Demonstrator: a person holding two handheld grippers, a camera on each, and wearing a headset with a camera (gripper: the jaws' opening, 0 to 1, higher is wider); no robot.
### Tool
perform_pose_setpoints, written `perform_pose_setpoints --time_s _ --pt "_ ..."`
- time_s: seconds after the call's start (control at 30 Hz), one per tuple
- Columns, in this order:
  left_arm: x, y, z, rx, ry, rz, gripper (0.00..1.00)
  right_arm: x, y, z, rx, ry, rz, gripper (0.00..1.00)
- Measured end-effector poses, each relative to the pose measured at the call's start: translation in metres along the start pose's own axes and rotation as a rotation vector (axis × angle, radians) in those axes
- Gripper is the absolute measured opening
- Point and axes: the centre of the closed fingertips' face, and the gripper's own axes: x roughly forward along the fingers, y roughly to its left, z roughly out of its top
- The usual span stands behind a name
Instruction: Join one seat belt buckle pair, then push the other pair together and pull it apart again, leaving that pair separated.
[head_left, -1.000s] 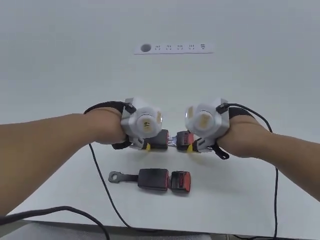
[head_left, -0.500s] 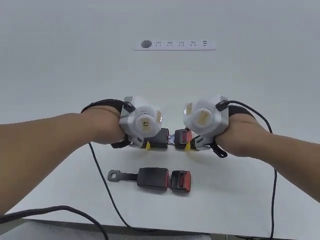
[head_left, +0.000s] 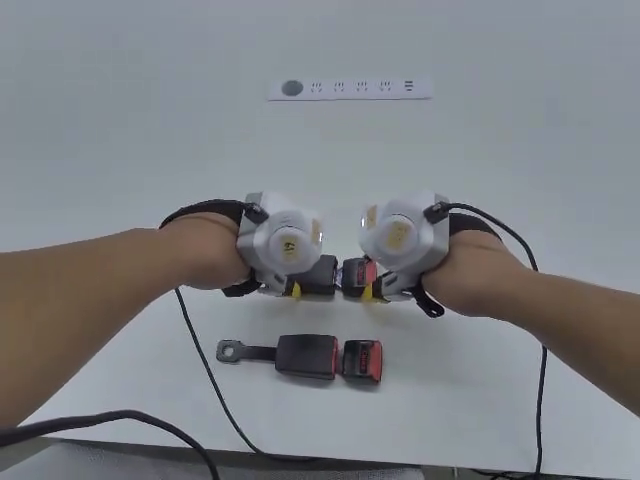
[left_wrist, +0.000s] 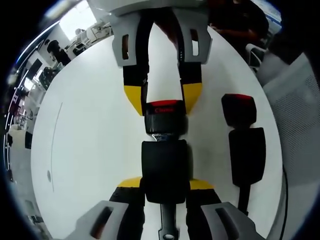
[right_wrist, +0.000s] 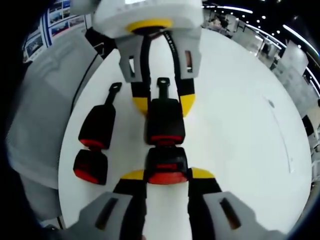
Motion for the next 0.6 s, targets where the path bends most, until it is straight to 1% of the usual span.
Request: perform_pose_setpoints --time_s 0.13,0.23,0.3,0.33,0.43,0.5,0.6 --pt "0.000 0.000 0.000 -0.003 0.006 -0.005 0.31 -0.003 0.000 -0.004 -0.007 0.008 -0.002 0.30" --pt "0.000 -0.001 0.000 -0.004 0.010 -0.008 0.31 -0.008 -0.001 -0.015 -0.005 0.015 -0.006 0.30" --pt "0.001 -0.001 0.000 -0.004 0.011 -0.006 0.31 -0.010 0.000 -0.016 0.008 -0.009 -0.006 0.30" --pt "0.000 -0.001 0.000 -0.003 0.012 -0.006 0.31 -0.009 0.000 -0.016 0.001 -0.014 -0.007 0.31" --pt "-0.001 -0.001 0.000 -0.014 0.009 -0.005 0.31 -0.009 0.000 -0.014 0.002 -0.019 -0.002 0.31" --pt "0.000 -0.001 0.000 -0.014 0.008 -0.005 0.31 -0.011 0.000 -0.016 0.003 -0.024 -0.002 0.32" --pt "0.000 -0.001 0.000 -0.012 0.007 -0.007 0.32 -0.017 0.001 -0.027 0.003 -0.017 -0.014 0.32"
